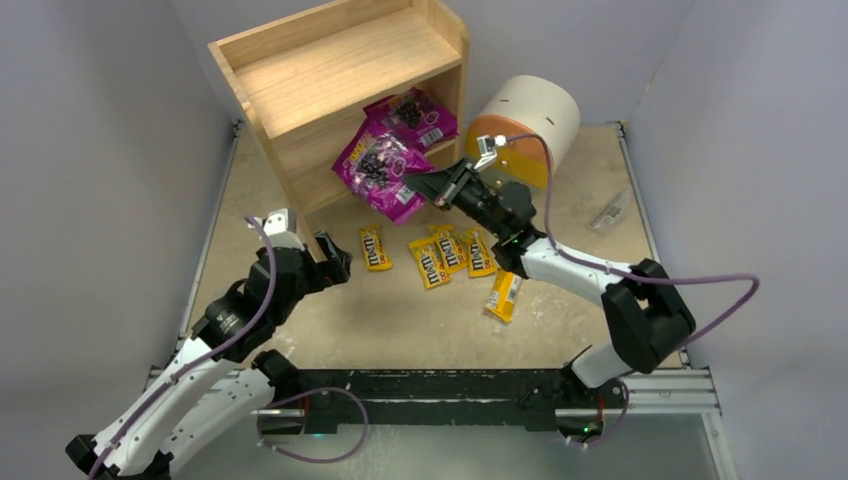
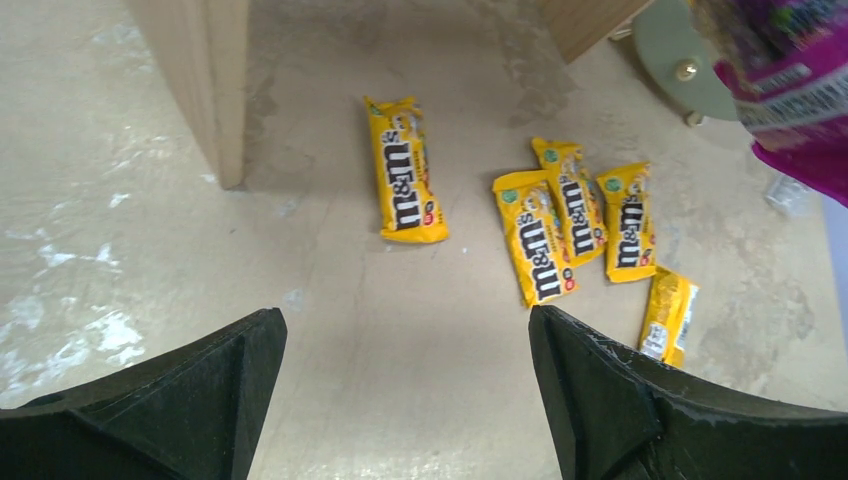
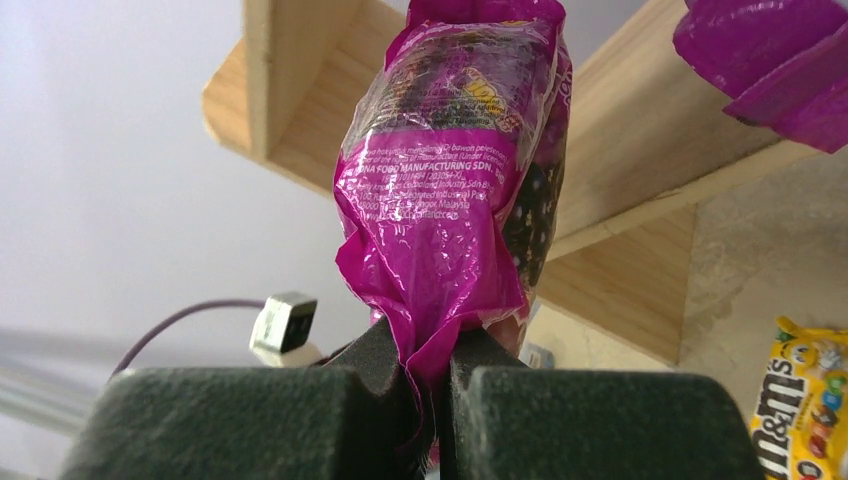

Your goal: Place and organize the candy bags onto the shelf

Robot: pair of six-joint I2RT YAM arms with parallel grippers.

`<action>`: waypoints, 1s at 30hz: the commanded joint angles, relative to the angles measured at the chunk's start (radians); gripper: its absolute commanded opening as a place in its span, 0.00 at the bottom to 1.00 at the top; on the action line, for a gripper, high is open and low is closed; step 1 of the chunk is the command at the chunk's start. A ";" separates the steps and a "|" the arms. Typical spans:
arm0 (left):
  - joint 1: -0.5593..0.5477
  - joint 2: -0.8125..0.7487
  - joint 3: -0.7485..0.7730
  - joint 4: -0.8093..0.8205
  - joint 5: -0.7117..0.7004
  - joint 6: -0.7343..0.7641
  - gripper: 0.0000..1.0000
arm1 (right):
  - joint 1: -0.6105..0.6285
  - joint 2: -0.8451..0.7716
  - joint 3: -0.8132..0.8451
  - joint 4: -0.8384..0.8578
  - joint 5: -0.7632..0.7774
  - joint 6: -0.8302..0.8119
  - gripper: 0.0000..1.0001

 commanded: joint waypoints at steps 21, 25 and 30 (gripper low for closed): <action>-0.001 -0.095 0.039 -0.100 -0.076 -0.017 0.99 | 0.284 0.397 0.557 -0.183 0.511 -0.072 0.00; -0.001 -0.095 0.040 -0.101 -0.079 -0.018 0.99 | 0.289 0.436 0.610 -0.258 0.483 -0.083 0.00; -0.001 -0.094 0.023 -0.084 -0.068 -0.022 0.99 | 0.289 0.462 0.649 -0.312 0.436 -0.086 0.07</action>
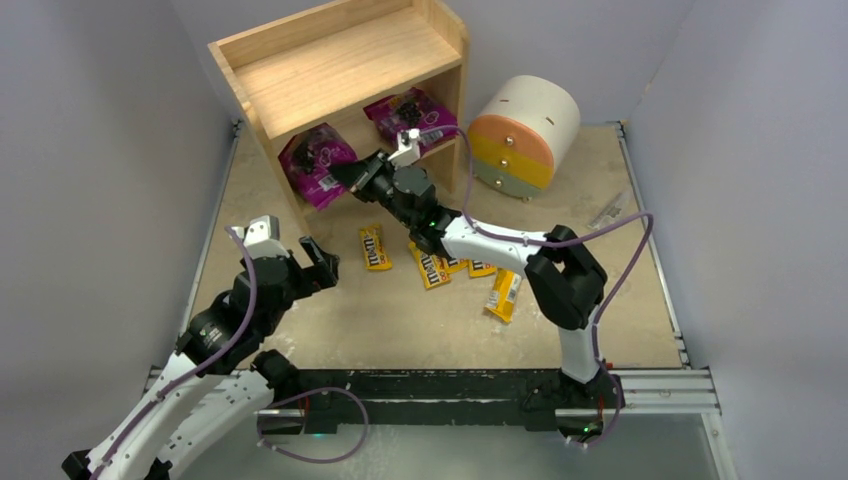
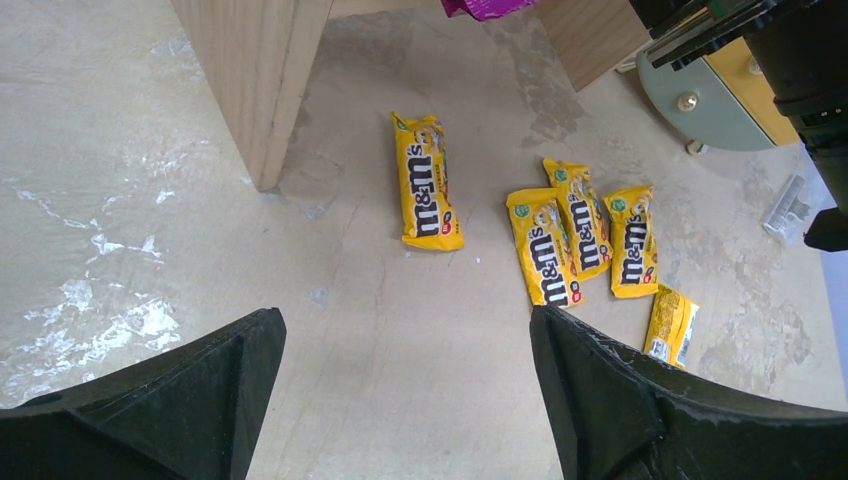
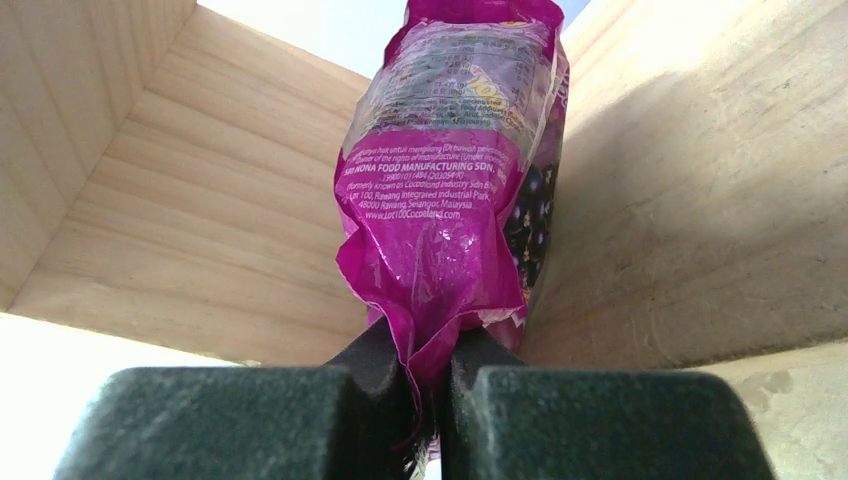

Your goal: Place and organize the candy bags onto the shelf

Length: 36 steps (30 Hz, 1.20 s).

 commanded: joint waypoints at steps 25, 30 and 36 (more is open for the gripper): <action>-0.002 0.017 -0.005 0.023 0.001 -0.011 0.99 | 0.033 -0.032 0.123 -0.183 0.017 -0.152 0.42; -0.002 0.016 -0.003 0.023 0.004 -0.010 0.99 | 0.033 -0.050 0.134 -0.252 0.001 -0.171 0.54; -0.001 0.006 -0.002 0.021 0.006 -0.011 0.99 | 0.033 -0.092 0.125 -0.349 0.033 -0.201 0.71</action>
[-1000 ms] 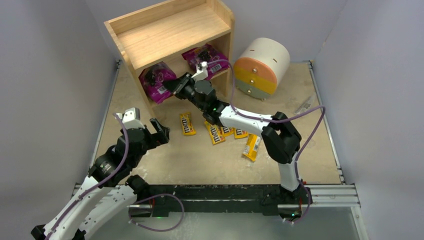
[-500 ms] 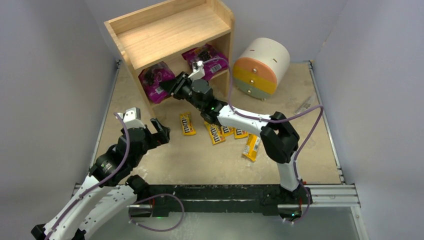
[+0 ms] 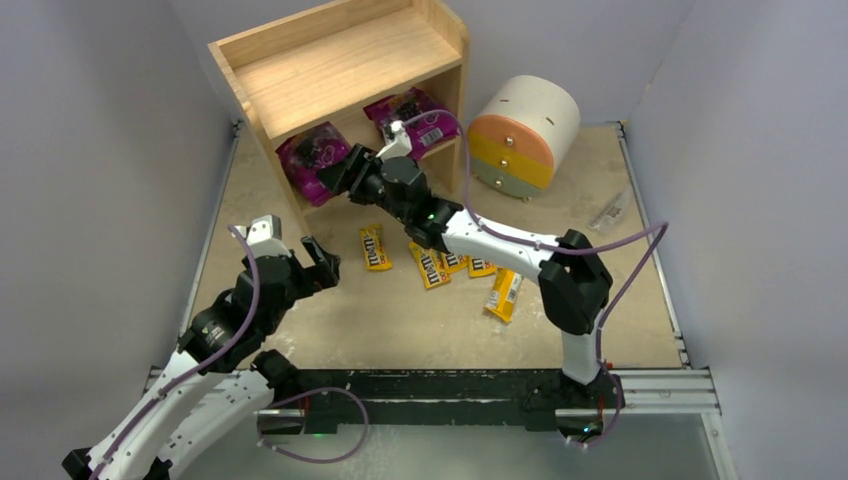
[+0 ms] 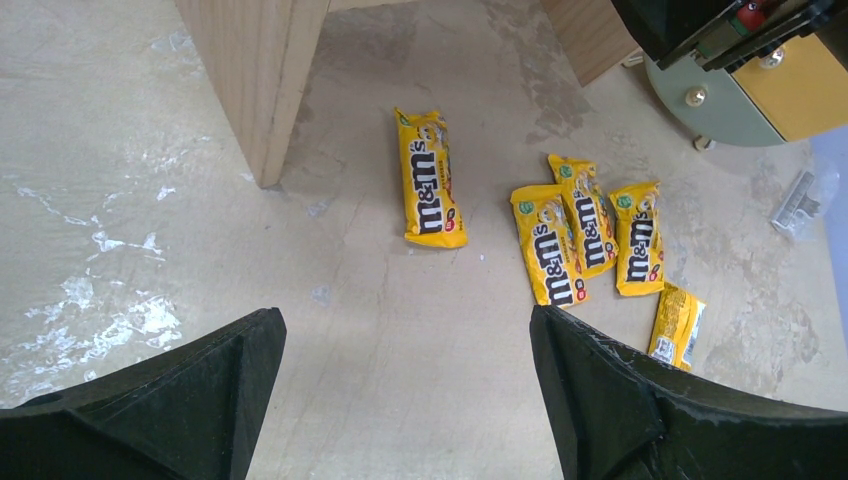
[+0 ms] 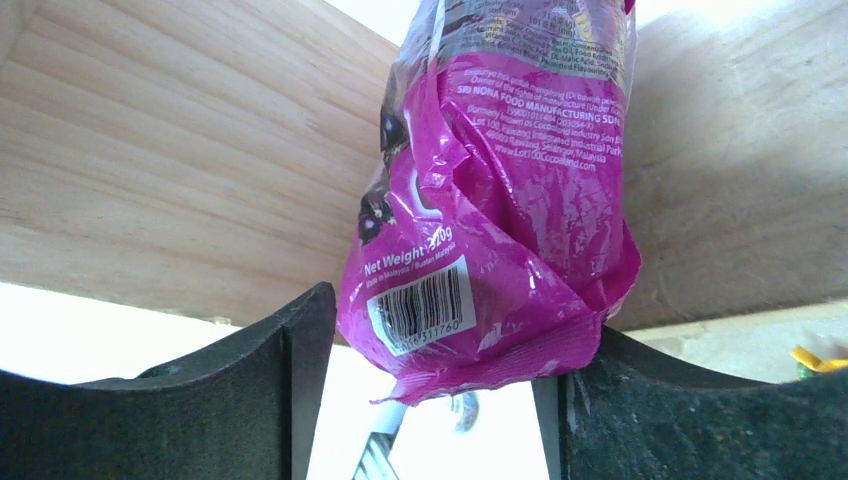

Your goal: Place and organize the candy bags onto the shelf

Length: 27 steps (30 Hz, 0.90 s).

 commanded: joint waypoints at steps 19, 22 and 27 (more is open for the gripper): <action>-0.001 -0.019 0.006 0.015 0.004 -0.008 0.99 | 0.006 -0.217 -0.102 -0.224 0.186 -0.137 0.99; -0.002 -0.019 0.007 0.015 0.003 -0.006 1.00 | 0.005 -0.273 -0.152 -0.217 0.189 -0.182 0.99; -0.001 -0.009 0.007 0.020 0.000 -0.010 1.00 | 0.005 -0.394 -0.276 -0.225 0.153 -0.273 0.99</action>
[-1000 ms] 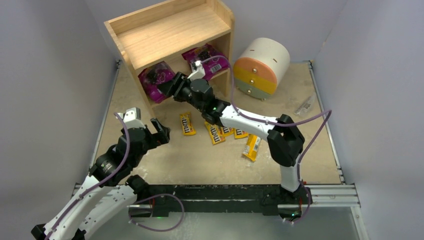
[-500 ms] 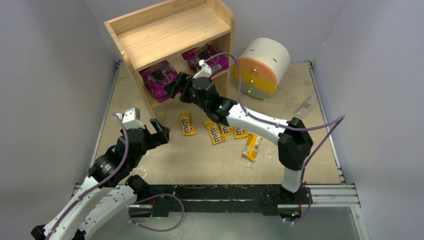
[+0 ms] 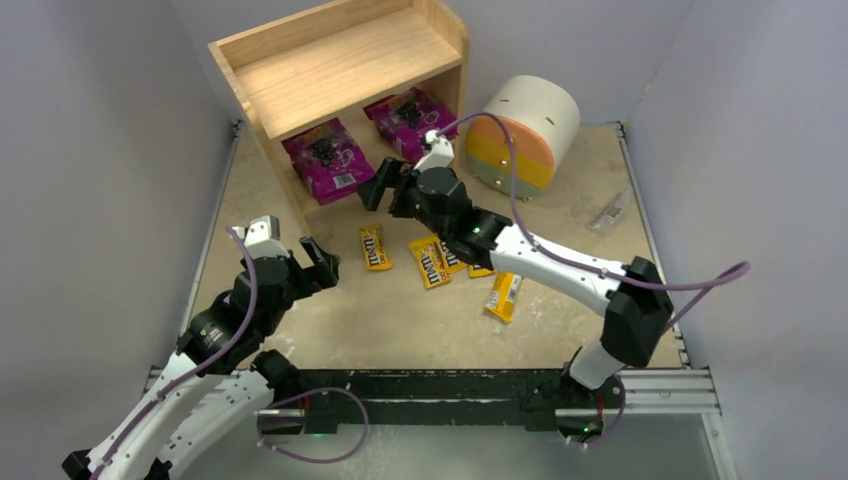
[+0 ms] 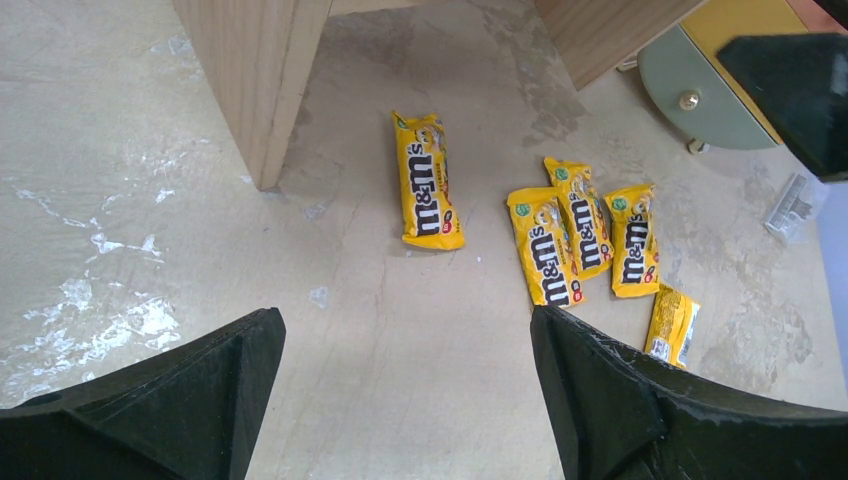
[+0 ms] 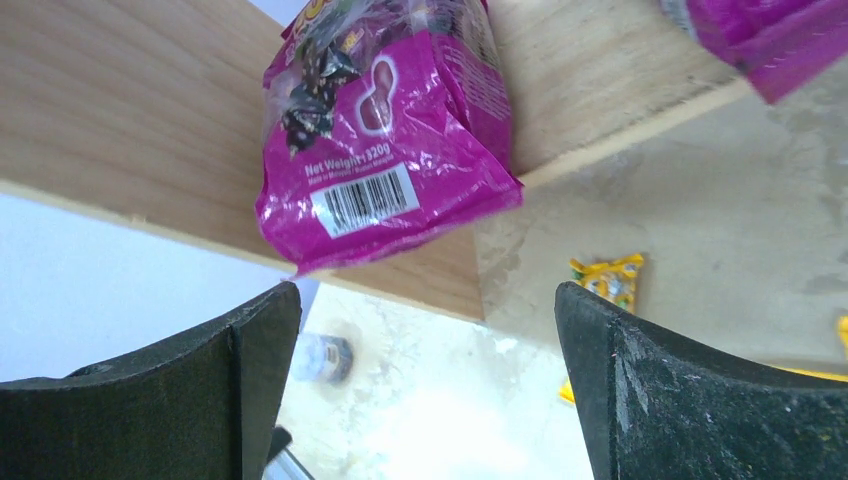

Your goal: Place and organize the candy bags onto the shelf

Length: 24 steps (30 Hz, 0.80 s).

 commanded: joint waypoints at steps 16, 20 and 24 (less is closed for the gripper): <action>-0.001 0.155 -0.147 0.262 0.141 -0.045 0.99 | -0.040 -0.292 -0.408 -0.244 -0.006 -0.246 0.99; -0.001 0.201 -0.183 0.324 0.158 -0.046 0.97 | -0.042 -0.215 -0.387 -0.295 -0.048 -0.247 0.98; -0.001 0.256 -0.193 0.360 0.192 -0.046 0.96 | -0.046 -0.144 -0.386 -0.306 -0.046 -0.232 0.93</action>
